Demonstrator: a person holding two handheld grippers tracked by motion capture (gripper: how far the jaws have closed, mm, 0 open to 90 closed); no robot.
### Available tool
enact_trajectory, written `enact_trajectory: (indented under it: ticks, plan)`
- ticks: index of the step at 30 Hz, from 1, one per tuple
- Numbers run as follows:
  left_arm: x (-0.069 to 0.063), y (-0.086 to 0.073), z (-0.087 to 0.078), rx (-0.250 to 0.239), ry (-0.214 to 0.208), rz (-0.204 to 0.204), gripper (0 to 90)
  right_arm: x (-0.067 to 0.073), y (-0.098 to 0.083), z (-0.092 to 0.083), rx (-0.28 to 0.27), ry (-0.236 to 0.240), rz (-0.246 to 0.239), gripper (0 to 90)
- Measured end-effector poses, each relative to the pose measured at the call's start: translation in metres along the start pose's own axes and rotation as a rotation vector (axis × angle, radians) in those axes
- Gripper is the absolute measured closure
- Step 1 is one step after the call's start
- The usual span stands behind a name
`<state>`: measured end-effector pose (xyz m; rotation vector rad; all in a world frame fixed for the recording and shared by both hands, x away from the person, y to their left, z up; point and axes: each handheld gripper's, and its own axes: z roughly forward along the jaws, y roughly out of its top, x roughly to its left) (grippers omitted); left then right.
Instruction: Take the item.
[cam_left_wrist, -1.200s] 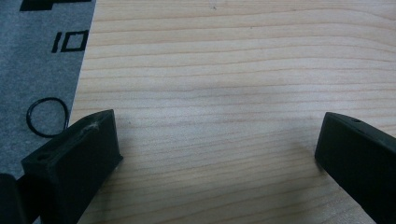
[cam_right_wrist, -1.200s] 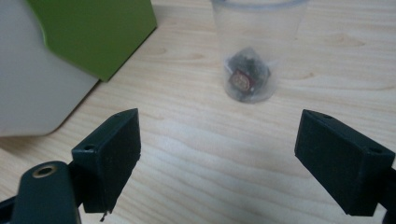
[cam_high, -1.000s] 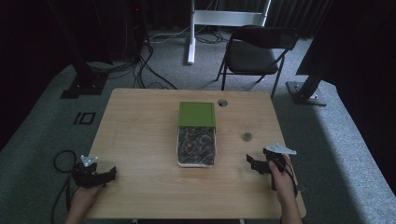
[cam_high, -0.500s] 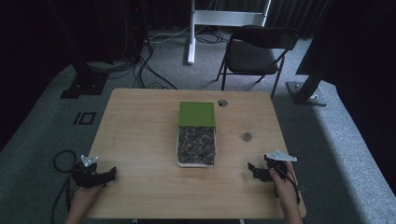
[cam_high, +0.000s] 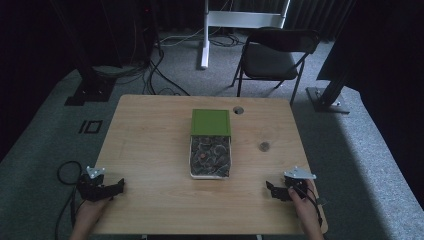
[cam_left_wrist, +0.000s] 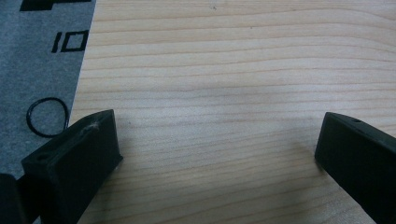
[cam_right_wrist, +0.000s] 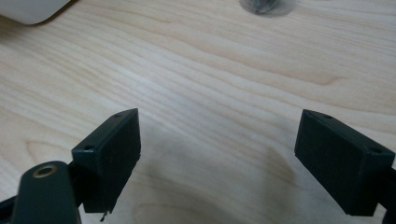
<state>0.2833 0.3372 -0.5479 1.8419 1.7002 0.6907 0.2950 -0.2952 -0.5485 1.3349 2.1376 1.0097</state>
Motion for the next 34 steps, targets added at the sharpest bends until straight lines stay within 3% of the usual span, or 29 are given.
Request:
enact_trajectory:
  ticks: [12,15,34]
  plan:
    - [0.0,0.0,0.0,0.0,0.0,0.0,0.3,0.0045,-0.0087,-0.0032,0.039,-0.036,-0.022,14.2]
    - [0.0,0.0,0.0,0.0,0.0,0.001,0.3,0.003,-0.0088,-0.0028,0.05,-0.036,0.011,12.8]
    - [-0.0007,-0.0001,-0.0001,0.0,0.006,-0.007,0.3,0.0043,-0.0081,-0.0017,0.052,-0.065,0.036,11.3]
